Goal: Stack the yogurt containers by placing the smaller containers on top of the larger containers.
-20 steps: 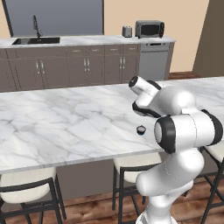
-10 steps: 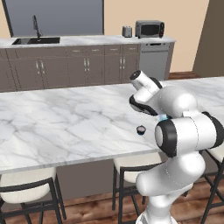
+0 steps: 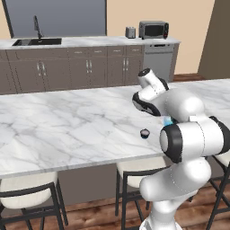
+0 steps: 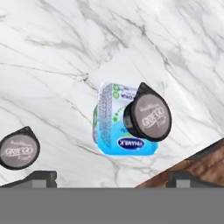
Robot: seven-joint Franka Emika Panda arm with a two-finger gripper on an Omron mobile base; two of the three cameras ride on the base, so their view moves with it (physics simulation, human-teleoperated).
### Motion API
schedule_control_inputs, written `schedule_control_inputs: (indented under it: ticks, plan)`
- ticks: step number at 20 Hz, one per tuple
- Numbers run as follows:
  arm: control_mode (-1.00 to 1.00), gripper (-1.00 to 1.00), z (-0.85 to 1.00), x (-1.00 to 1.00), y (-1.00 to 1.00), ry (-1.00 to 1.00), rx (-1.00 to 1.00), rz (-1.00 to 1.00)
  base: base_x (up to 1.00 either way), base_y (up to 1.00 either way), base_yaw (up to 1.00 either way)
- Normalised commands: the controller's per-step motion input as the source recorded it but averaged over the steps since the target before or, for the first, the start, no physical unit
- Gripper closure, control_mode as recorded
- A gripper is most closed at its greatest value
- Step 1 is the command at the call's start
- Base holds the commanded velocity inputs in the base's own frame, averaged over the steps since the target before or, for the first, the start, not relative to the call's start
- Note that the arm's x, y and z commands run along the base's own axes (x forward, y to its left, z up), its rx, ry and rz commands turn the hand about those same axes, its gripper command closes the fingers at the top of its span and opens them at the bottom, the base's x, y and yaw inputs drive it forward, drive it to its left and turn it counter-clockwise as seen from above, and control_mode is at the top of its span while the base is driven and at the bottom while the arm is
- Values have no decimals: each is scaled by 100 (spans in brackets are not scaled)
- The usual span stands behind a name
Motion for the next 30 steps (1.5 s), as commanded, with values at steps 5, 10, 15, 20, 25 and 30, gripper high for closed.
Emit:
schedule_control_inputs:
  ticks: [5,10,15,20,25,30]
  plan:
    - [-100,-100,-18,-2,2,0,12,0,0,0,0]
    - [-100,-100,-30,-5,0,0,12,0,0,0,0]
    - [-100,-100,-22,0,1,0,10,0,0,0,0]
    - [-100,-100,-25,3,6,0,9,0,0,0,0]
    - [-100,-100,-23,16,18,-5,3,-2,0,0,0]
    - [-100,-100,-21,15,19,-7,5,-5,0,0,0]
